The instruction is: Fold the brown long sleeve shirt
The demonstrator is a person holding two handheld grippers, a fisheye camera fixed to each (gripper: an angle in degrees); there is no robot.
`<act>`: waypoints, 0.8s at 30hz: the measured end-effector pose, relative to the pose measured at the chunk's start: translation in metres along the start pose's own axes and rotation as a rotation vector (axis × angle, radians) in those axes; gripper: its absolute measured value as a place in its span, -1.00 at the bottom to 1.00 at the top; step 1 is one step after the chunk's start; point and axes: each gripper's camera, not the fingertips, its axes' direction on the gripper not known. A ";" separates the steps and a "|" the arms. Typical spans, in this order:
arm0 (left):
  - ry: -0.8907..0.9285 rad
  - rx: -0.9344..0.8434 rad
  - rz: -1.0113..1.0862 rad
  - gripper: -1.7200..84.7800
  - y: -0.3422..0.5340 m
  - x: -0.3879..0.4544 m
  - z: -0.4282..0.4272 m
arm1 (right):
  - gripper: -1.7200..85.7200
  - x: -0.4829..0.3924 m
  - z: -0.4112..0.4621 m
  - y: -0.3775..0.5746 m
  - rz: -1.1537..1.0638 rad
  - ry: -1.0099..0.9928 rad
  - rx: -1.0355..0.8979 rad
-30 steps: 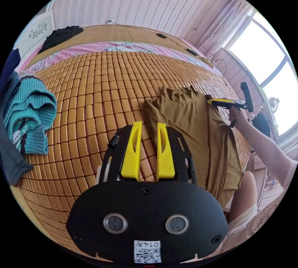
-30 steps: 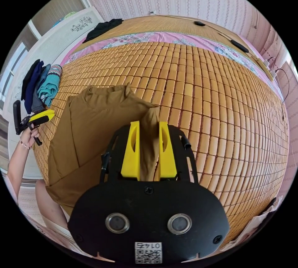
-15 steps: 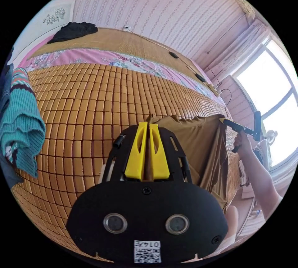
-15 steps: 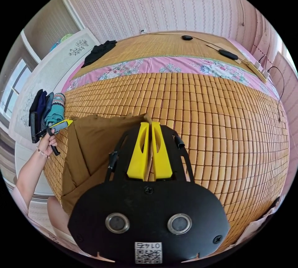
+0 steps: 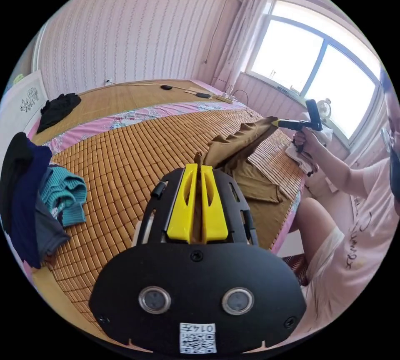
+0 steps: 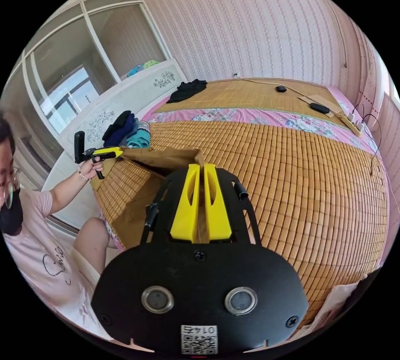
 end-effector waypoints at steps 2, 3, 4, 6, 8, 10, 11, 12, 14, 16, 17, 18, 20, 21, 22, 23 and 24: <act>0.079 -0.059 -0.045 -0.98 0.062 0.027 0.004 | -0.94 -0.007 0.005 0.048 0.028 -0.030 -0.087; 0.085 -0.085 -0.062 -0.98 0.077 0.032 0.010 | -0.94 -0.007 0.019 0.080 0.071 -0.039 -0.170; 0.074 -0.150 -0.087 -0.98 0.105 0.042 0.026 | -0.94 -0.007 0.028 0.096 0.095 -0.039 -0.212; 0.018 -0.242 -0.102 -0.98 0.139 0.055 0.052 | -0.94 -0.009 0.070 0.150 0.171 -0.021 -0.370; -0.052 -0.352 -0.146 -0.98 0.167 0.065 0.076 | -0.94 -0.018 0.088 0.175 0.175 0.069 -0.427; -0.082 -0.343 -0.147 -0.98 0.175 0.072 0.074 | -0.94 -0.030 0.085 0.185 0.158 0.110 -0.391; -0.118 -0.347 -0.135 -0.98 0.177 0.075 0.069 | -0.94 -0.037 0.081 0.187 0.144 0.126 -0.384; -0.141 -0.356 -0.136 -0.98 0.177 0.076 0.066 | -0.94 -0.041 0.079 0.187 0.128 0.159 -0.403; -0.208 -0.371 -0.112 -0.98 0.173 0.080 0.051 | -0.93 -0.047 0.074 0.182 0.107 0.237 -0.416; -0.215 -0.334 -0.086 -0.98 0.164 0.086 0.040 | -0.92 -0.056 0.068 0.171 0.084 0.276 -0.362; -0.176 -0.295 -0.071 -0.98 0.156 0.091 0.038 | -0.91 -0.066 0.070 0.162 0.060 0.249 -0.313; -0.154 -0.281 -0.070 -0.97 0.152 0.094 0.041 | -0.90 -0.075 0.078 0.153 0.042 0.198 -0.272; -0.062 -0.245 -0.104 -0.95 0.140 0.105 0.069 | -0.86 -0.085 0.105 0.140 0.037 0.123 -0.257; -0.038 -0.239 -0.112 -0.94 0.138 0.108 0.079 | -0.82 -0.090 0.129 0.133 0.038 0.096 -0.282; -0.019 -0.242 -0.126 -0.89 0.136 0.114 0.099 | -0.81 -0.092 0.142 0.130 0.043 0.090 -0.300; -0.022 -0.268 -0.145 -0.84 0.135 0.117 0.121 | -0.79 -0.094 0.166 0.127 0.042 0.094 -0.346; -0.028 -0.289 -0.159 -0.83 0.135 0.118 0.131 | -0.80 -0.095 0.186 0.128 0.052 0.118 -0.392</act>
